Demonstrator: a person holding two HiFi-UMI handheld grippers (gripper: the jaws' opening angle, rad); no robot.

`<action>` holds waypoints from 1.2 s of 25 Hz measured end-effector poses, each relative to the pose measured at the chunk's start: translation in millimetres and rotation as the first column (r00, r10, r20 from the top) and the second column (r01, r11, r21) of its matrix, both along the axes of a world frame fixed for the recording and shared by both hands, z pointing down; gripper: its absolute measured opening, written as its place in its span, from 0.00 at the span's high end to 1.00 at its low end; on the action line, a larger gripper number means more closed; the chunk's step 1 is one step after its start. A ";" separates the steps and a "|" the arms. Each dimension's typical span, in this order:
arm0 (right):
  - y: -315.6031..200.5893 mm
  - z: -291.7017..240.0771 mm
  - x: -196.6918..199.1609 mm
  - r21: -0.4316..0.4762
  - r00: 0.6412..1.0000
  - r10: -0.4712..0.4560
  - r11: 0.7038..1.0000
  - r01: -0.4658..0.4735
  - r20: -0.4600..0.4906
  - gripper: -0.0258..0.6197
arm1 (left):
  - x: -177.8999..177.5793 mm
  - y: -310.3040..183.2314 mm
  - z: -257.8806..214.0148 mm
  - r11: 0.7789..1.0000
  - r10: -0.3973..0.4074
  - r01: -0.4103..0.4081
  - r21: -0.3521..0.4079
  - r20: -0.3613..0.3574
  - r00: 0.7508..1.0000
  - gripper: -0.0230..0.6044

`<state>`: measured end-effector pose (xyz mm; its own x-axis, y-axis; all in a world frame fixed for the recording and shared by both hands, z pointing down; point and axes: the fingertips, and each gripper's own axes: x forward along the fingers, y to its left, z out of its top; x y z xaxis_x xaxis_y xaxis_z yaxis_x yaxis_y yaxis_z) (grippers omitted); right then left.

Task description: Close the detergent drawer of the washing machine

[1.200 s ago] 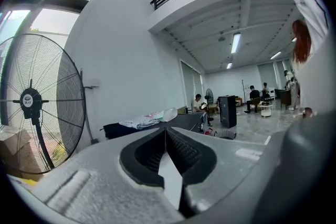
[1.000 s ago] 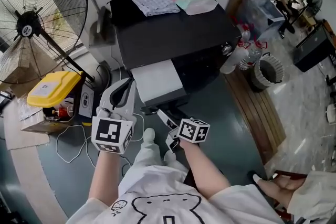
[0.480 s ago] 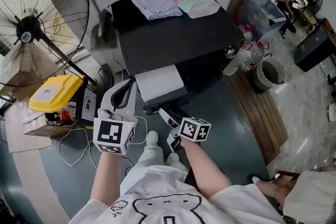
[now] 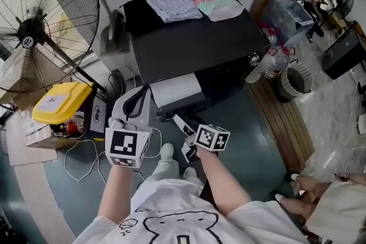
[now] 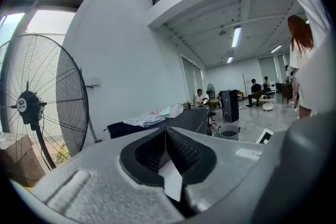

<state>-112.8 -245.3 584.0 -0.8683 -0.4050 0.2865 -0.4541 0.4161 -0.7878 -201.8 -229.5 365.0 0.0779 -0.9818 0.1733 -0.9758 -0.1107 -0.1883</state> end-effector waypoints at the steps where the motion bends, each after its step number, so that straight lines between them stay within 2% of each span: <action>1: -0.8 0.4 -0.8 0.001 1.000 0.001 1.000 -0.001 -0.001 0.46 | -1.3 -0.1 0.8 1.000 -0.001 0.001 -0.002 0.000 1.000 0.94; 30: -49.8 -1.4 -40.3 0.022 1.000 0.002 1.000 -0.001 -0.017 0.46 | -41.5 -32.9 10.3 1.000 -0.011 0.011 -0.023 0.005 1.000 0.93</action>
<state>-153.1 -295.1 582.7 -0.8625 -0.4127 0.2927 -0.4684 0.4325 -0.7704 -243.3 -262.4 375.3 0.0659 -0.9783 0.1966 -0.9762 -0.1039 -0.1901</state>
